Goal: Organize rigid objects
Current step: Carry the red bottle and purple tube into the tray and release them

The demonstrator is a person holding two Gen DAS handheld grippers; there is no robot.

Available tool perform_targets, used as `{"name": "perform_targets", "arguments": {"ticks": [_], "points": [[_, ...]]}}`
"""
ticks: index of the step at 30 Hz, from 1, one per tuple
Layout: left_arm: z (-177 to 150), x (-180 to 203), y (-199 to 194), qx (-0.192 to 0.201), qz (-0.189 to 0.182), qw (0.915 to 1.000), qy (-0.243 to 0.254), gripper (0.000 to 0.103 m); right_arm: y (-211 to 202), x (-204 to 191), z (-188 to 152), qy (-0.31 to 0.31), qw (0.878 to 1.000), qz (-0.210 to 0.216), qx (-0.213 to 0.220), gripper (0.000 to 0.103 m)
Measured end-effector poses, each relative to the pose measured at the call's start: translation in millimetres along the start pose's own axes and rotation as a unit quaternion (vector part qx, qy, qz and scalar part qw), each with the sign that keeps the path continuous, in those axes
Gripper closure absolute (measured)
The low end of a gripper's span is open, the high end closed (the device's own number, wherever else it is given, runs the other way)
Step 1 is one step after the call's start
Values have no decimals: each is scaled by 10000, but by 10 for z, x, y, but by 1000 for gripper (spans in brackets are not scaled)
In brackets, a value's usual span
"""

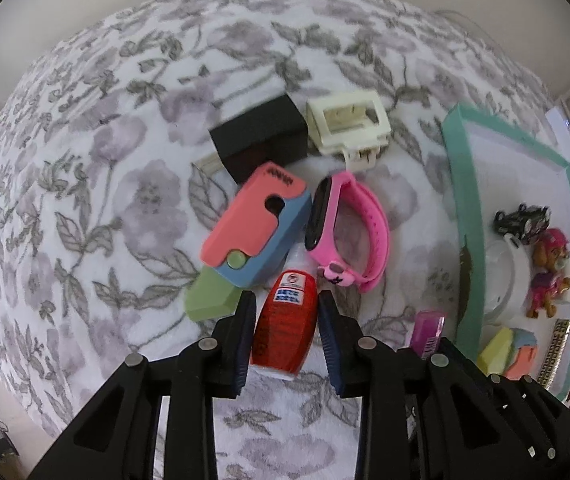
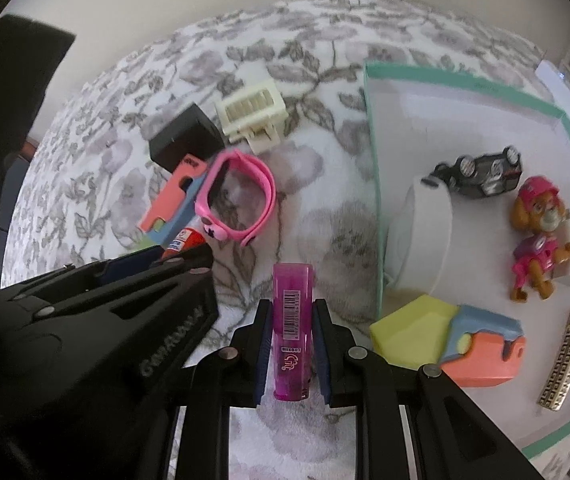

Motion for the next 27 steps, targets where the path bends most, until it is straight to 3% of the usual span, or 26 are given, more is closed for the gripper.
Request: {"name": "perform_targets", "arguments": {"ticks": [3, 17, 27], "points": [[38, -79, -131, 165, -33, 9998, -80, 80, -79, -1, 28, 6, 9999, -29, 121, 82], [107, -256, -406, 424, -305, 9980, -353, 81, -248, 13, 54, 17, 9992, -66, 396, 82], [155, -340, -792, 891, -552, 9933, -484, 81, -600, 62, 116, 16, 9957, -274, 884, 82]]}}
Point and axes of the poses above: each gripper's, at about its wrist camera, not at the fingertips, and y roughly the way its jaws point, x to its right, z to its top, the point moved 4 cm from there along y, roughly the way its jaws point, and after that the axes turned 10 degrees about -y, right-handed, at the moved point
